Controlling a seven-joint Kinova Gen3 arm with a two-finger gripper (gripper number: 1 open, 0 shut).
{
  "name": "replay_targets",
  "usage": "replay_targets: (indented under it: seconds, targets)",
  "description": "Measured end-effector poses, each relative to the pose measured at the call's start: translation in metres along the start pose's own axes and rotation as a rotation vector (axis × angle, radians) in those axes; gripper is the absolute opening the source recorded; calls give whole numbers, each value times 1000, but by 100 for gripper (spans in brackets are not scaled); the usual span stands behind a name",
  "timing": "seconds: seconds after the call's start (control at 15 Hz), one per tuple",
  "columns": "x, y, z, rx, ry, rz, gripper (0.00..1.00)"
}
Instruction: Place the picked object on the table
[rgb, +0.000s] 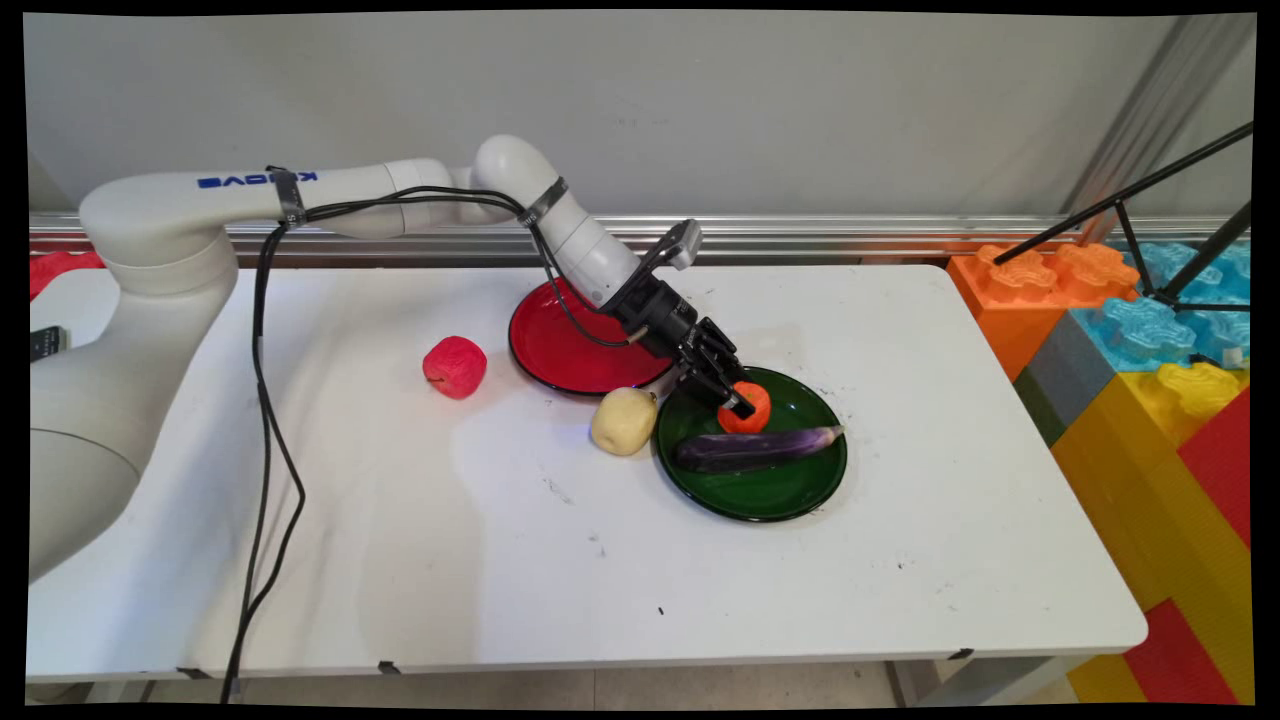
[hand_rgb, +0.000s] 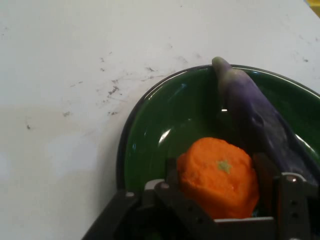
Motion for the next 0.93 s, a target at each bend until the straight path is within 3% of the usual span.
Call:
replay_targets:
  seconds: [0.4,0.93]
  targets:
    - [3,2,-8,0,10,9,0]
    - [12,27,-42,-30,54,33,0]
